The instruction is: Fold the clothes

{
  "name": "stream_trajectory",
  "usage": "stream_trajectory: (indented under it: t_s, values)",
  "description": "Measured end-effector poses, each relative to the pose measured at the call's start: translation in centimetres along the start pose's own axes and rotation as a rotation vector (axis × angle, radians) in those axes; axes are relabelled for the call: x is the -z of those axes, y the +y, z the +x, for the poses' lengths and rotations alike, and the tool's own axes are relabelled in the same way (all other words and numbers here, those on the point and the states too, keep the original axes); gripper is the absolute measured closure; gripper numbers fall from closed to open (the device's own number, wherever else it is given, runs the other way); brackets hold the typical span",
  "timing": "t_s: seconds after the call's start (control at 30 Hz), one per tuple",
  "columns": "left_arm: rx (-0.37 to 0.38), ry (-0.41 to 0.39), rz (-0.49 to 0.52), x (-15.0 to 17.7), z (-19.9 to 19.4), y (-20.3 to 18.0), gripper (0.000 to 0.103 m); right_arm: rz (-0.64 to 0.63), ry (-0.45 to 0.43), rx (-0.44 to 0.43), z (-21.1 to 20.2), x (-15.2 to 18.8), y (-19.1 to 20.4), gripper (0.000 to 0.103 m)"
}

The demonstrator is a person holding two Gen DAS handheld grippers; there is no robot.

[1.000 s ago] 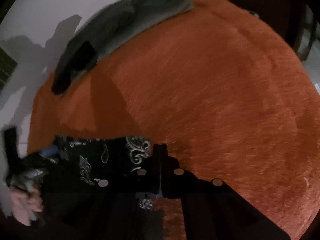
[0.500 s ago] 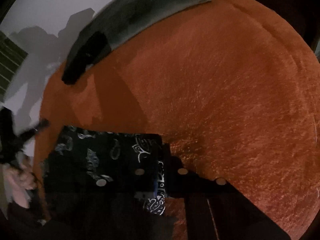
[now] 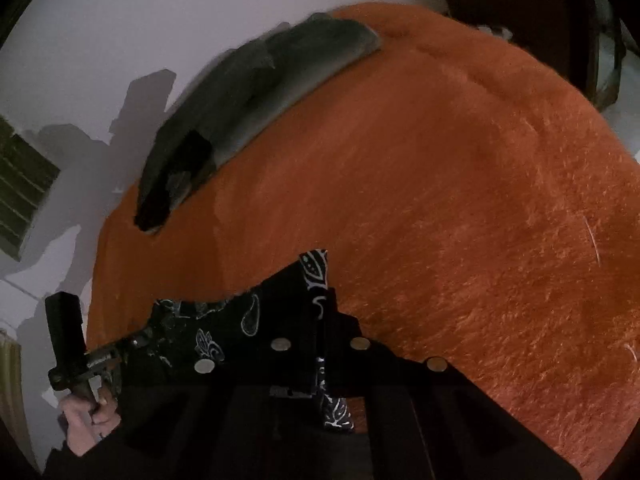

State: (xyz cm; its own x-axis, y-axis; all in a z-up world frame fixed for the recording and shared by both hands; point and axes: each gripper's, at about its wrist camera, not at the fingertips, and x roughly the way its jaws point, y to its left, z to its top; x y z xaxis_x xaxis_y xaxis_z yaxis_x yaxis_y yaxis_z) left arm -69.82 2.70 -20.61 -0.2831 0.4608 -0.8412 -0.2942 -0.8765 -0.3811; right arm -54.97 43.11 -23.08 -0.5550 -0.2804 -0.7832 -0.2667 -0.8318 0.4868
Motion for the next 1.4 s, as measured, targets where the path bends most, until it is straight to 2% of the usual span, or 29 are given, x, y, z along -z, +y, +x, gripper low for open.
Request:
stream_trajectory:
  t_s: [0.07,0.1,0.13,0.17,0.27,0.43,0.53,0.6,0.67,0.8,0.9,1.0,1.1,1.17,1.27,1.37,1.4]
  values:
    - [0.002,-0.024,0.002,0.0,0.1,0.1,0.071,0.012,0.025,0.018,1.0,0.1,-0.2,0.102]
    - [0.004,-0.038,0.007,0.1,0.1,0.1,0.074,0.018,0.036,0.026,1.4,0.2,-0.3,0.102]
    - [-0.004,-0.056,0.01,0.0,0.1,0.0,0.098,0.024,0.048,0.035,1.8,0.3,-0.4,0.102]
    - [-0.018,-0.078,0.012,0.0,0.0,-0.1,0.101,0.012,0.054,0.047,1.9,0.4,-0.4,0.102]
    - [-0.059,-0.142,0.019,-0.2,-0.1,-0.5,0.101,-0.032,0.052,0.071,1.1,0.5,-0.3,0.102]
    - [-0.013,-0.162,-0.075,-1.6,0.7,0.8,0.101,-0.025,0.026,0.143,0.1,0.8,-0.4,0.102]
    - [-0.051,-0.113,-0.05,-2.0,2.7,0.3,0.099,-0.033,0.029,0.17,0.0,1.0,-1.0,0.102]
    - [-0.082,-0.066,-0.045,-2.2,3.8,0.1,0.097,-0.019,0.046,0.149,0.3,0.9,-1.5,0.102]
    - [-0.07,-0.064,-0.035,-2.0,3.4,-0.3,0.097,0.005,0.054,0.119,0.2,0.7,-1.9,0.102]
    - [-0.045,-0.074,0.012,0.1,0.6,-1.6,0.096,-0.012,0.046,0.133,-1.1,1.0,-2.3,0.1]
    - [-0.026,-0.082,0.048,1.6,-1.5,-2.6,0.096,-0.035,-0.032,0.181,-3.8,1.4,-1.5,0.096]
    - [-0.007,-0.089,0.083,3.2,-3.6,-3.6,0.095,-0.118,-0.107,0.133,-7.1,2.9,0.8,0.096]
    - [0.013,-0.086,0.103,5.3,-5.6,-4.5,0.095,-0.193,-0.055,0.046,-8.2,5.6,4.1,0.096]
    - [0.022,-0.058,0.067,8.3,-6.6,-4.4,0.094,-0.23,-0.005,-0.009,-8.7,7.6,6.3,0.096]
    - [-0.002,-0.029,0.009,13.4,-9.2,-3.6,0.092,-0.264,0.011,-0.051,-10.7,10.8,8.6,0.096]
    - [-0.047,-0.01,-0.008,18.2,-12.0,-3.4,0.08,-0.303,0.03,-0.07,-12.2,13.5,10.4,0.096]
    - [-0.061,-0.019,-0.006,19.6,-12.9,-3.3,0.07,-0.309,0.04,-0.083,-12.8,14.5,10.5,0.096]
